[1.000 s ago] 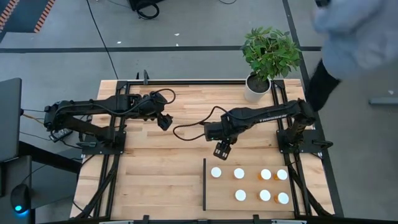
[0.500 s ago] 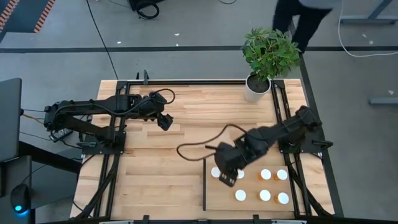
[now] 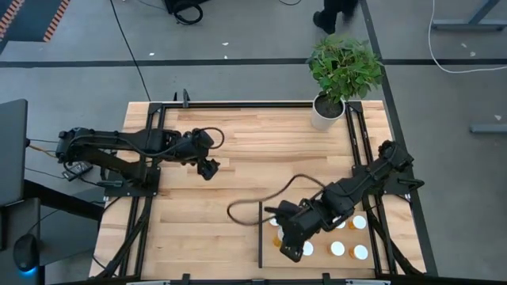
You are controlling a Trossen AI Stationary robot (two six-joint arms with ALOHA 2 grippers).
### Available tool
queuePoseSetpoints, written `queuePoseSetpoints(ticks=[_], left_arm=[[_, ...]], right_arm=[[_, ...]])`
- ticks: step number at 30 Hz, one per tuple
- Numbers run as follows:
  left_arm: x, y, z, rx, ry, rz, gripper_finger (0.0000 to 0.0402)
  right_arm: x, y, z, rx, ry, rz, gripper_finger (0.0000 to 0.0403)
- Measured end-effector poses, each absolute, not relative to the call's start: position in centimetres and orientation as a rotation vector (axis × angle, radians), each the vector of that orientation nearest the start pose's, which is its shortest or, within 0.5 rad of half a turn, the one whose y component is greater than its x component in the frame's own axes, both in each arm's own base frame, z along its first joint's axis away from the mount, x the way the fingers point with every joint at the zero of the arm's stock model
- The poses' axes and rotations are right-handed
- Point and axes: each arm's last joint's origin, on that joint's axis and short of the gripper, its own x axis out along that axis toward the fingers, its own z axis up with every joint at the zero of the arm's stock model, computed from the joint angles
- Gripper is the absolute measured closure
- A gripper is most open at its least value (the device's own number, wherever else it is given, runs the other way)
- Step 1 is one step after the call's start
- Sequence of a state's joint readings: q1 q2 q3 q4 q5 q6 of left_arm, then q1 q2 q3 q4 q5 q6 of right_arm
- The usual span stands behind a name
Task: Pick and place medicine bottles onto shelf by color
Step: Put the orange pill bottle on the shelf aligned with the other orange pill bottles
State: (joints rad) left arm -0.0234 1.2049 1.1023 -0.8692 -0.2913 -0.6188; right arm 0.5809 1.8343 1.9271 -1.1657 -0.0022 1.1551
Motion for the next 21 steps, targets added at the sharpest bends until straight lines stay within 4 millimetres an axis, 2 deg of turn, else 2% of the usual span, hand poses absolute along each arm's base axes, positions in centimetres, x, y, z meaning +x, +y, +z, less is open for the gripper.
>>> queuePoseSetpoints(ticks=[10,21], left_arm=[[22.6,-1.8,30.4,-0.413,0.886,0.479,0.0037],[22.5,-2.1,30.4,-0.408,0.888,0.471,0.0037]], right_arm=[[31.4,21.5,31.8,0.569,1.213,-0.106,0.0177],[32.0,21.8,29.6,0.318,1.184,0.117,0.0177]])
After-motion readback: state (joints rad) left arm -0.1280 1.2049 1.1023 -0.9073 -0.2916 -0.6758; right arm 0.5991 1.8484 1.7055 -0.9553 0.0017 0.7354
